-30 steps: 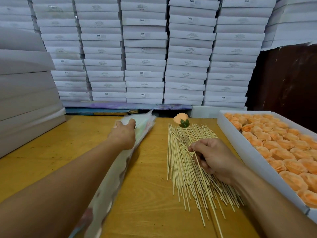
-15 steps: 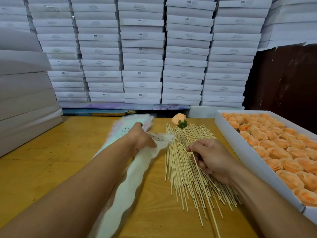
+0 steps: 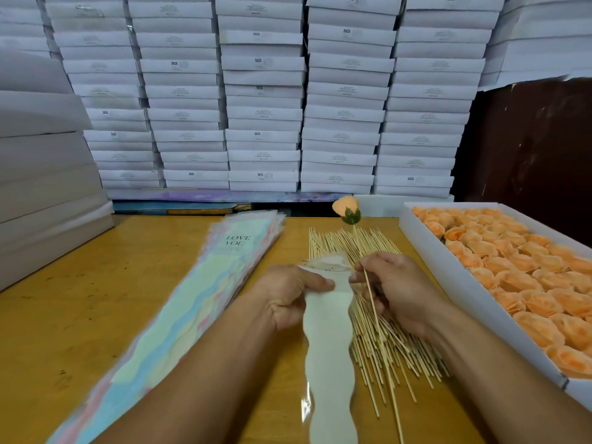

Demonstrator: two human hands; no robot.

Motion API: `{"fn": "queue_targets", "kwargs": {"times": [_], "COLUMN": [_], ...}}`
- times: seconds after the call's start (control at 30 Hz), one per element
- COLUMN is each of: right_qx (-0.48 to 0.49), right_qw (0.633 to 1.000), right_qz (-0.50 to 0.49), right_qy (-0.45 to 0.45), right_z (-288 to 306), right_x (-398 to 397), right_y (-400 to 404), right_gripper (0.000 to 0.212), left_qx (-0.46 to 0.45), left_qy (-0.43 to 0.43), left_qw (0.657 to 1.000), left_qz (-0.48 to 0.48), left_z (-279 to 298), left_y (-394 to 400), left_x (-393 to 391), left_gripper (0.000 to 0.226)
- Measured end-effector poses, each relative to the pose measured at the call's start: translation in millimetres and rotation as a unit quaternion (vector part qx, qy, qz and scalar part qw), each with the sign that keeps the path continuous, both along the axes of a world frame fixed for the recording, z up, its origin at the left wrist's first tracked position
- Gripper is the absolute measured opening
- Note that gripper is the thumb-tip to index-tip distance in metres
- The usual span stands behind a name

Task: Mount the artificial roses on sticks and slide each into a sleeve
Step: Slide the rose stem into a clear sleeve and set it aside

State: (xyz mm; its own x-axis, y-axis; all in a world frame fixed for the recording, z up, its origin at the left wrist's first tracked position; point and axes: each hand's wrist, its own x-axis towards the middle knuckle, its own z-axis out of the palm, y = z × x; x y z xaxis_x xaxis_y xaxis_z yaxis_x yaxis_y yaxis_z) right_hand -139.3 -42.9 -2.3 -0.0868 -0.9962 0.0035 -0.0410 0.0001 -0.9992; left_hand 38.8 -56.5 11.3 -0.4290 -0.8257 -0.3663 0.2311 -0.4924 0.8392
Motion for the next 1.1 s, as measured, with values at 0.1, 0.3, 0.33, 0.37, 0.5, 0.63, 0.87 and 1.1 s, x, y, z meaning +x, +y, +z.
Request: {"fn": "queue_targets", "kwargs": {"times": [0.1, 0.3, 0.33, 0.37, 0.5, 0.63, 0.87, 1.1], "right_qx": [0.005, 0.015, 0.016, 0.018, 0.033, 0.040, 0.037, 0.024], "right_qw": [1.000, 0.999, 0.999, 0.999, 0.996, 0.992, 0.981, 0.977], "right_qz": [0.013, 0.029, 0.034, 0.042, 0.085, 0.122, 0.192, 0.211], "right_qy": [-0.023, -0.015, -0.012, -0.009, 0.001, 0.008, 0.018, 0.024], "right_z": [2.1, 2.9, 3.1, 3.1, 3.2, 4.5, 5.2, 5.0], "right_x": [-1.0, -1.6, -2.0, -2.2, -3.3, -3.0, -3.5, -4.4], "right_y": [0.8, 2.7, 2.6, 2.8, 4.8, 5.1, 10.4, 11.3], "right_gripper": [0.019, 0.019, 0.019, 0.020, 0.019, 0.020, 0.023, 0.026], "left_qx": [-0.010, -0.009, 0.008, 0.026, 0.061, 0.056, 0.059, 0.045], "left_qy": [0.006, -0.002, 0.008, 0.024, 0.101, 0.086, 0.088, 0.070], "left_qw": [1.000, 0.997, 0.998, 0.999, 0.992, 0.994, 0.993, 0.994], "left_qz": [0.005, -0.072, -0.059, -0.038, 0.037, 0.024, 0.057, 0.073], "left_z": [-1.2, -1.8, -1.5, -1.4, -7.7, -13.6, -19.5, -22.2], "left_y": [1.1, 0.2, -2.6, -6.2, -20.7, -24.4, -30.2, -33.5], "left_x": [-5.4, -4.2, -3.9, -3.7, 0.6, 12.3, 18.5, 22.4], "left_gripper": [0.049, 0.047, 0.055, 0.062, 0.062, 0.051, 0.039, 0.029]}}
